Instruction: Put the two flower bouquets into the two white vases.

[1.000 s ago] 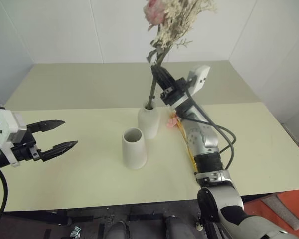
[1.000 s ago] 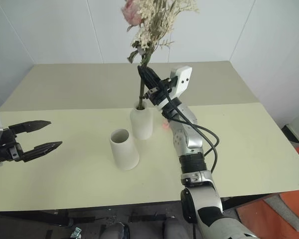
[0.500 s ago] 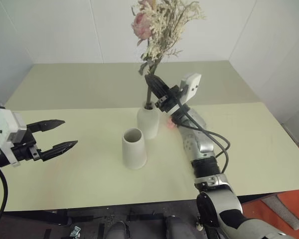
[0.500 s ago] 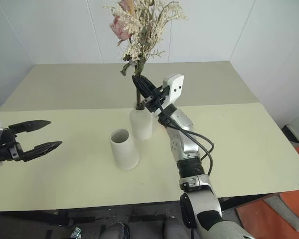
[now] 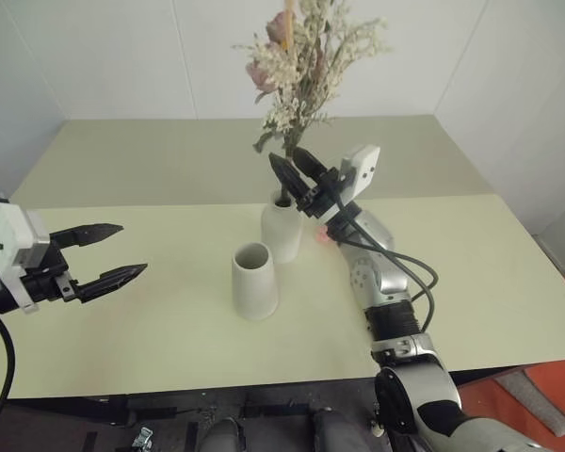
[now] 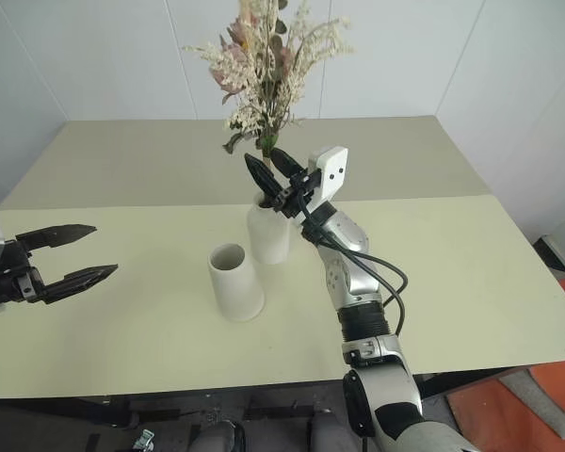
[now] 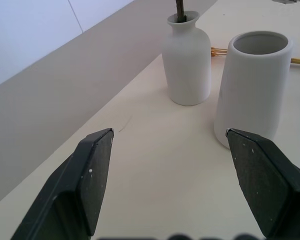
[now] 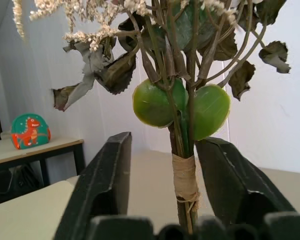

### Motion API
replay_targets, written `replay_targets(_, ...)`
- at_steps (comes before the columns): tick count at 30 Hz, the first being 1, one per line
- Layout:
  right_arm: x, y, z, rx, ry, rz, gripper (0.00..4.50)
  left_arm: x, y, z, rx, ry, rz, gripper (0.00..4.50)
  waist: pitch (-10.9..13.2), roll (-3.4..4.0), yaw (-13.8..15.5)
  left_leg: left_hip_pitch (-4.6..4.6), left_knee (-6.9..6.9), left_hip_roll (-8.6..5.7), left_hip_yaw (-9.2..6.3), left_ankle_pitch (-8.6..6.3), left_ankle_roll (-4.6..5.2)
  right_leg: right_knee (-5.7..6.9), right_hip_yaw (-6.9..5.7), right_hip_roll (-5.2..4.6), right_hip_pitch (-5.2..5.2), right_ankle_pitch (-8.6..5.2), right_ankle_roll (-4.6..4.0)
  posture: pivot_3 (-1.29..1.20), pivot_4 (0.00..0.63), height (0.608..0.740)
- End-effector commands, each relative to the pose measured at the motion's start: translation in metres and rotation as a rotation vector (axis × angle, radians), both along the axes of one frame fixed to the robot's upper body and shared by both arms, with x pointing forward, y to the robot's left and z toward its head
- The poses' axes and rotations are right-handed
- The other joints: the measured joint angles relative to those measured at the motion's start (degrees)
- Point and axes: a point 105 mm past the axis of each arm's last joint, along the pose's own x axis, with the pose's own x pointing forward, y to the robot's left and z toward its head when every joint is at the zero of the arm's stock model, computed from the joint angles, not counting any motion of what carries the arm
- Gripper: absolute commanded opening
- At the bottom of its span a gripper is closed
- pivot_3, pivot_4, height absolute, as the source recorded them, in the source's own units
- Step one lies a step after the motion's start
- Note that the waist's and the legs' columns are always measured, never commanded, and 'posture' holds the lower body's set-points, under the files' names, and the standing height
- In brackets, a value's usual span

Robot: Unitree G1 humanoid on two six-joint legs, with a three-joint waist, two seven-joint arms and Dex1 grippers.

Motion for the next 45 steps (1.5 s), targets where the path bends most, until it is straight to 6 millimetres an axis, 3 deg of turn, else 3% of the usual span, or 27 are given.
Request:
replay_targets(1, -0.010, 0.000, 0.011, -0.024, -0.058, 0.000, 3.84, 0.001, -0.004, 0.008, 0.016, -0.032, -0.022, 3.89, 0.0, 0.00, 0.0, 0.01, 0.00, 0.00, 0.00, 0.00, 0.00, 0.00, 0.00, 0.00, 0.00, 0.00, 0.00, 0.00, 0.150, 0.740)
replay_targets(3, -0.012, -0.001, 0.008, -0.048, -0.057, -0.004, 4.49, 0.002, -0.004, 0.008, 0.016, -0.033, -0.025, 3.89, 0.0, 0.00, 0.0, 0.01, 0.00, 0.01, 0.00, 0.00, 0.00, 0.00, 0.00, 0.02, 0.00, 0.00, 0.00, 0.00, 0.150, 0.740)
replay_targets(7, -0.019, -0.004, 0.002, -0.146, -0.070, -0.005, 4.49, 0.004, -0.004, 0.008, 0.016, -0.032, -0.030, 3.89, 0.0, 0.00, 0.0, 0.00, 0.00, 0.00, 0.00, 0.00, 0.00, -0.01, 0.00, 0.01, 0.00, 0.00, 0.00, 0.00, 0.150, 0.740)
replay_targets(14, -0.025, -0.034, -0.001, -0.319, -0.042, -0.043, 4.49, 0.004, -0.004, 0.003, 0.036, -0.011, -0.046, 3.89, 0.0, -0.01, 0.2, 0.00, 0.01, -0.01, 0.01, 0.00, 0.00, -0.02, 0.00, 0.01, 0.00, -0.01, 0.00, 0.00, 0.150, 0.740)
replay_targets(20, -0.043, -0.056, -0.017, -0.609, 0.021, -0.027, 4.49, 0.005, -0.002, 0.003, 0.043, -0.009, -0.047, 3.89, 0.0, -0.03, 0.6, -0.02, 0.01, -0.01, 0.02, 0.00, 0.00, -0.09, 0.00, 0.02, 0.02, -0.02, 0.00, 0.00, 0.150, 0.740)
replay_targets(24, -0.053, -0.078, -0.034, -0.847, 0.068, -0.180, 4.49, 0.001, -0.004, -0.001, 0.058, 0.012, -0.077, 3.89, 0.0, -0.04, 1.0, -0.01, 0.01, 0.00, 0.04, 0.00, 0.01, -0.09, 0.00, 0.04, 0.02, -0.05, -0.04, 0.00, 0.150, 0.740)
replay_targets(26, -0.056, -0.087, -0.045, -0.909, 0.243, -0.150, 4.49, 0.000, -0.003, -0.002, 0.065, 0.019, -0.079, 3.89, 0.0, -0.05, 1.0, 0.01, 0.01, 0.00, 0.06, 0.00, 0.01, -0.08, 0.02, 0.05, 0.03, -0.05, -0.04, 0.00, 0.150, 0.740)
replay_targets(32, -0.046, -0.109, -0.070, -0.992, 0.641, -0.276, 4.49, 0.006, -0.007, -0.001, 0.064, 0.007, -0.096, 3.89, 0.0, -0.06, 1.3, 0.10, 0.04, 0.03, 0.07, 0.00, 0.01, -0.05, 0.03, 0.08, 0.10, -0.06, -0.07, 0.00, 0.150, 0.740)
replay_targets(36, -0.047, -0.106, -0.080, -0.966, 0.875, -0.265, 4.49, 0.008, -0.014, 0.000, 0.065, 0.007, -0.129, 3.89, 0.0, -0.07, 1.4, 0.02, 0.04, 0.00, 0.06, 0.00, 0.01, -0.08, 0.03, 0.07, 0.06, -0.06, -0.07, 0.00, 0.150, 0.740)
replay_targets(45, -0.040, -0.111, -0.103, -0.982, 1.011, -0.344, 4.49, -0.004, -0.017, -0.003, 0.139, 0.059, -0.182, 3.89, 0.0, -0.07, 1.5, -0.20, 0.03, 0.00, 0.06, 0.00, 0.01, -0.07, 0.02, 0.05, -0.18, -0.06, -0.07, 0.00, 0.150, 0.740)
